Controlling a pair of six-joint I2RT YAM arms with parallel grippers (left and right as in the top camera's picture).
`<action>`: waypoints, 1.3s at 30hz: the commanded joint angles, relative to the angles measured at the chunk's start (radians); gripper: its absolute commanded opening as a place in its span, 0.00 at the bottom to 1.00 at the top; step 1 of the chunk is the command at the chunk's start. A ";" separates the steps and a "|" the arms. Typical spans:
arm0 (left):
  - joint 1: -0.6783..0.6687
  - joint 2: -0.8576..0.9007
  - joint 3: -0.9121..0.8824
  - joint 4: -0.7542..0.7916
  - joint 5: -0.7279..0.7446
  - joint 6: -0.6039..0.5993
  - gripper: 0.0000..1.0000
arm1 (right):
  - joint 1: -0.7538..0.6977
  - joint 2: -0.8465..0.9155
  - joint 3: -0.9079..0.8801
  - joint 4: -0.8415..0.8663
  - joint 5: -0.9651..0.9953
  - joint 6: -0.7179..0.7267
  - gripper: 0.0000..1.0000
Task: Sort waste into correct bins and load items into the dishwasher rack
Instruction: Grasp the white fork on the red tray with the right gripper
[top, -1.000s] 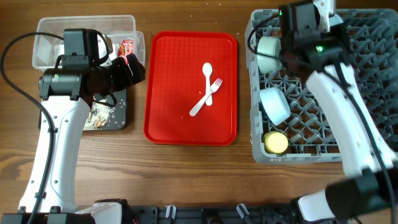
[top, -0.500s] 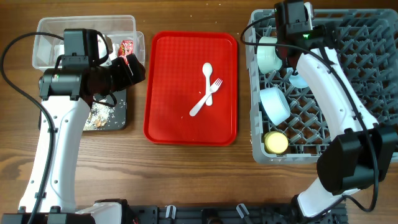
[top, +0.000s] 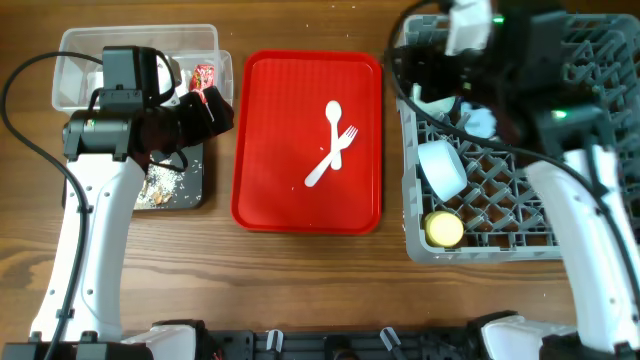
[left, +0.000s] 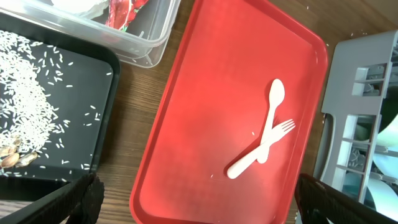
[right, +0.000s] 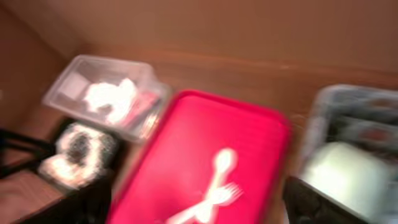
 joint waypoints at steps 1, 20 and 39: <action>0.005 -0.008 0.013 0.003 -0.002 0.005 1.00 | 0.150 0.131 -0.068 0.026 0.096 0.383 0.76; 0.005 -0.008 0.013 0.003 -0.002 0.005 1.00 | 0.298 0.652 -0.075 0.004 0.380 0.656 0.48; 0.005 -0.008 0.013 0.003 -0.002 0.005 1.00 | 0.297 0.674 -0.071 0.016 0.431 0.525 0.04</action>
